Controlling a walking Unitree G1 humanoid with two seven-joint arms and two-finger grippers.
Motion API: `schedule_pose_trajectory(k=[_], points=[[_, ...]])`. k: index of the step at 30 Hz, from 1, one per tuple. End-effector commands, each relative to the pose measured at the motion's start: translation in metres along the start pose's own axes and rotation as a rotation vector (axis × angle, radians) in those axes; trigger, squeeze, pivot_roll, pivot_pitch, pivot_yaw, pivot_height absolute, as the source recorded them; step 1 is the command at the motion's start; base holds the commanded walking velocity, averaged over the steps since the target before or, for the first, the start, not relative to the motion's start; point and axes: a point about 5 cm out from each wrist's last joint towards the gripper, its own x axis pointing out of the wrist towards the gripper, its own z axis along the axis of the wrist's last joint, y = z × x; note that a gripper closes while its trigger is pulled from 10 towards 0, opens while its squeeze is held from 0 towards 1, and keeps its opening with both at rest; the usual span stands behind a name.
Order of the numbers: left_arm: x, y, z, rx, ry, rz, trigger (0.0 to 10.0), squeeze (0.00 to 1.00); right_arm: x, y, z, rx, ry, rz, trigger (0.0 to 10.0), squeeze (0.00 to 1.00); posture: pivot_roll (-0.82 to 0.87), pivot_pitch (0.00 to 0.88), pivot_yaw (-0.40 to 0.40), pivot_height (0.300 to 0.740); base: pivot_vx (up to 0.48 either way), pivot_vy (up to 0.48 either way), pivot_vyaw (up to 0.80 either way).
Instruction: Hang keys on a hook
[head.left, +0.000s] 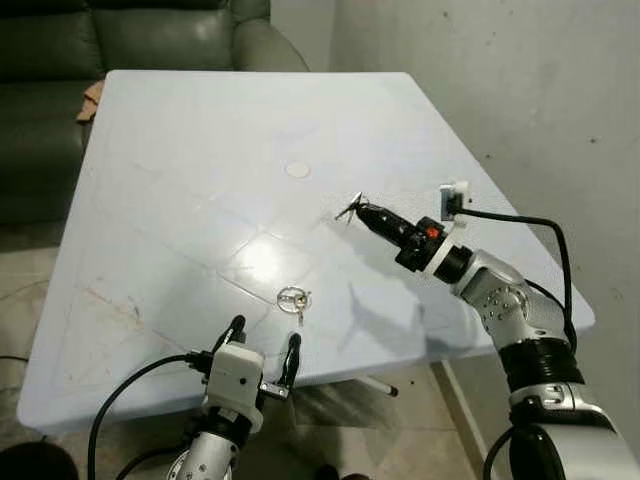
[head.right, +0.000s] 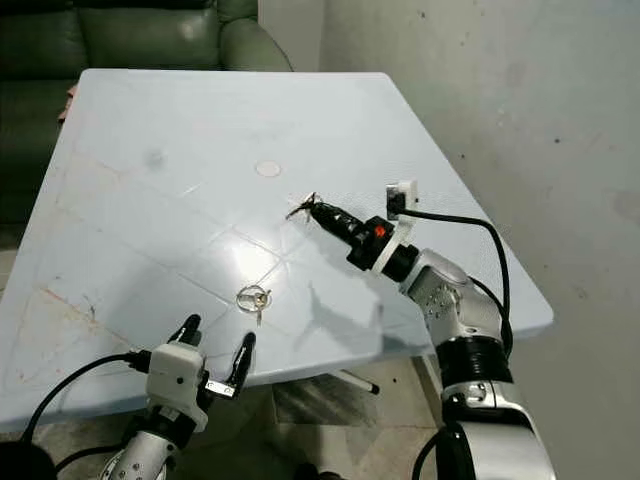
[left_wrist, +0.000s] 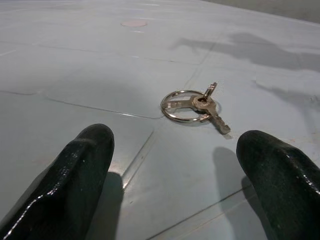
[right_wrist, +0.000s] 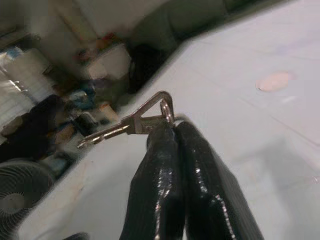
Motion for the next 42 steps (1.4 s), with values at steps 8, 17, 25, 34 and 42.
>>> schedule_pose_trajectory(k=[8, 17, 25, 34, 42], points=[[0.001, -0.003, 0.000, -0.026, 0.002, 0.009, 10.0, 0.00, -0.021, -0.040, -0.017, -0.230, 0.401, -0.398, 10.0, 0.00, 0.03, 0.158, -0.109, 0.740, 0.000, 0.000, 0.00], [0.002, -0.005, 0.001, -0.036, -0.003, 0.012, 10.0, 0.00, -0.033, -0.027, 0.024, -0.455, 0.505, -0.077, 10.0, 0.00, 0.02, 0.151, -0.120, 0.740, 0.000, 0.000, 0.00], [0.005, -0.008, 0.001, -0.048, -0.011, 0.011, 10.0, 0.00, -0.033, 0.000, 0.048, -0.195, 0.341, 0.199, 10.0, 0.00, 0.02, 0.140, -0.126, 0.740, 0.000, 0.000, 0.00], [0.005, -0.008, 0.001, -0.048, -0.011, 0.008, 10.0, 0.00, -0.034, -0.011, 0.046, -0.245, 0.401, 0.060, 10.0, 0.00, 0.01, 0.140, -0.125, 0.740, 0.000, 0.000, 0.00], [0.008, -0.009, 0.002, -0.063, -0.018, 0.011, 10.0, 0.00, -0.058, -0.014, 0.055, -0.602, 0.697, 0.113, 10.0, 0.00, -0.04, 0.148, -0.142, 0.740, 0.000, 0.000, 0.00]])
